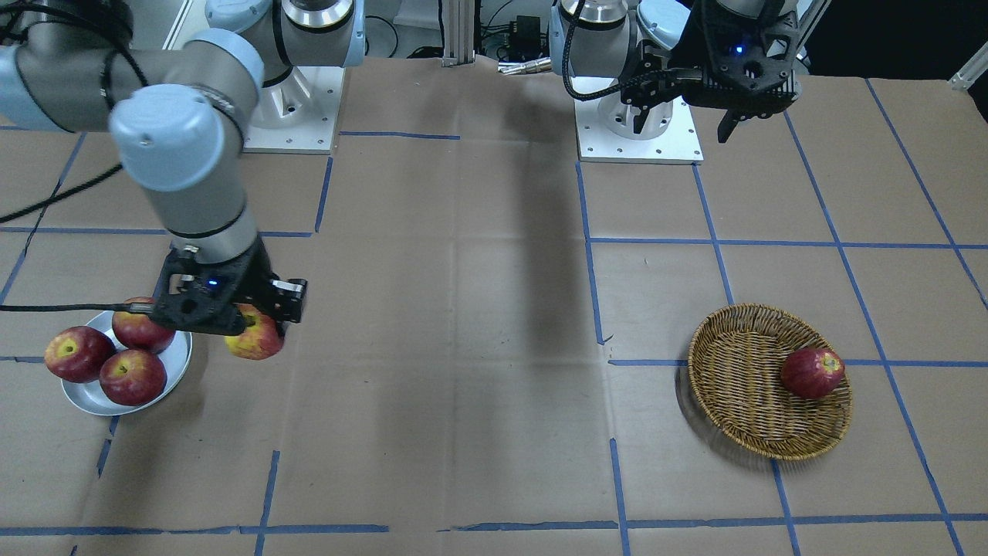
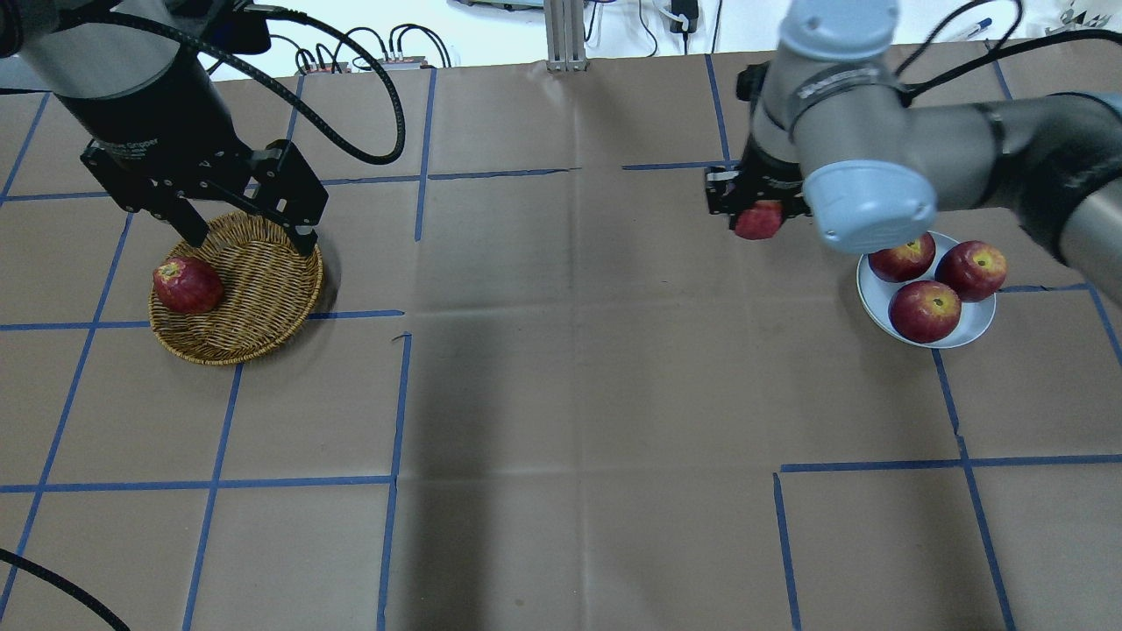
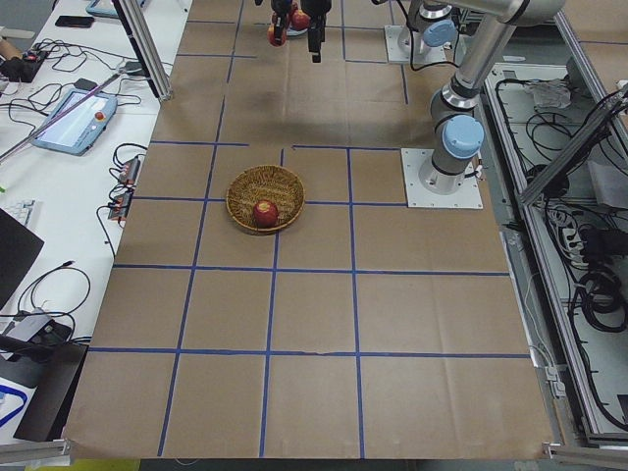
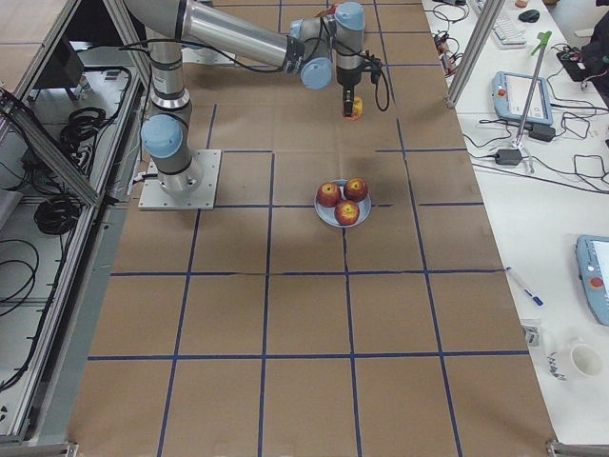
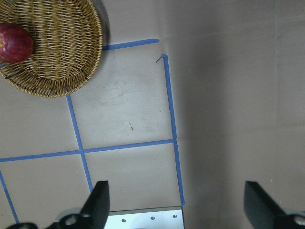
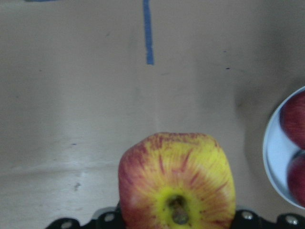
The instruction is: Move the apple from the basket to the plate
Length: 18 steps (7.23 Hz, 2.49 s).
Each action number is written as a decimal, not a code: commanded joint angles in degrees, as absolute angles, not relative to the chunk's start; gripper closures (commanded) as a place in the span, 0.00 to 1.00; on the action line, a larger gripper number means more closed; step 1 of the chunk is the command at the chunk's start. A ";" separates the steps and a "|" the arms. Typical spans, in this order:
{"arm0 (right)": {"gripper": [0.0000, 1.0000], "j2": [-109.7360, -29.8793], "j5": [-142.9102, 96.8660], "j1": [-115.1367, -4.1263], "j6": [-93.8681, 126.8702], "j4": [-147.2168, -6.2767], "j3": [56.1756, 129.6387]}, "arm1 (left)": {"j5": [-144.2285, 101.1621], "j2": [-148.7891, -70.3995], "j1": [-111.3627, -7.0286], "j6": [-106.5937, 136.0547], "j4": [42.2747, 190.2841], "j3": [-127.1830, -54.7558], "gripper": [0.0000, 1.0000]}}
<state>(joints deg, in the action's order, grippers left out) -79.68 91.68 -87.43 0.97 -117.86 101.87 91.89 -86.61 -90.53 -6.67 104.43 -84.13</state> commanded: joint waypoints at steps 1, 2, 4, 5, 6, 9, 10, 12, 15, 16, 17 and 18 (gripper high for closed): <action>0.61 -82.27 91.41 -73.80 -19.07 -117.77 105.28 | 91.84 -86.66 -90.53 -6.68 104.41 -84.20 0.01; 0.61 -81.66 90.80 -68.26 -25.77 -117.77 105.99 | 91.85 -86.75 -90.53 -6.68 104.33 -84.20 0.01; 0.61 -80.08 89.21 -63.73 -30.41 -121.61 108.62 | 91.93 -86.66 -90.53 -6.77 104.41 -84.03 0.01; 0.61 -78.42 89.30 -63.63 -30.41 -124.34 110.46 | 91.93 -86.66 -90.53 -6.77 104.41 -84.11 0.01; 0.61 -78.05 89.38 -63.63 -30.50 -125.41 110.83 | 91.85 -86.57 -90.53 -6.77 104.50 -84.02 0.01; 0.06 -76.47 89.38 -63.63 -30.59 -126.73 110.74 | 91.93 -86.84 -90.53 -6.77 104.76 -82.89 0.01; 0.00 -76.64 89.65 -63.63 -29.89 -127.26 110.13 | 91.85 -87.36 -90.44 -6.77 104.59 -82.45 0.01; 0.00 -78.04 89.56 -64.33 -29.53 -126.22 106.72 | 91.50 -88.15 -90.53 -6.77 104.15 -83.40 0.01; 0.00 -83.39 89.65 -71.34 -21.84 -108.96 96.88 | 91.67 -87.53 -90.53 -7.12 103.27 -82.63 0.01; 0.00 -85.93 89.74 -74.50 -15.88 -103.59 95.46 | 91.58 -88.06 -90.53 -7.12 103.27 -83.40 0.01; 0.00 -88.74 89.74 -78.62 -9.47 -99.97 95.71 | 91.58 -87.98 -90.53 -7.03 103.27 -83.58 0.01; 0.00 -90.34 90.08 -83.53 -3.58 -97.41 95.54 | 91.50 -88.24 -90.44 -7.03 103.10 -84.02 0.01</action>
<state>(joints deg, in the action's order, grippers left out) -87.83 89.80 -78.00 -10.93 -101.44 95.91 91.57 -88.00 -90.51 -7.06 103.23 -83.60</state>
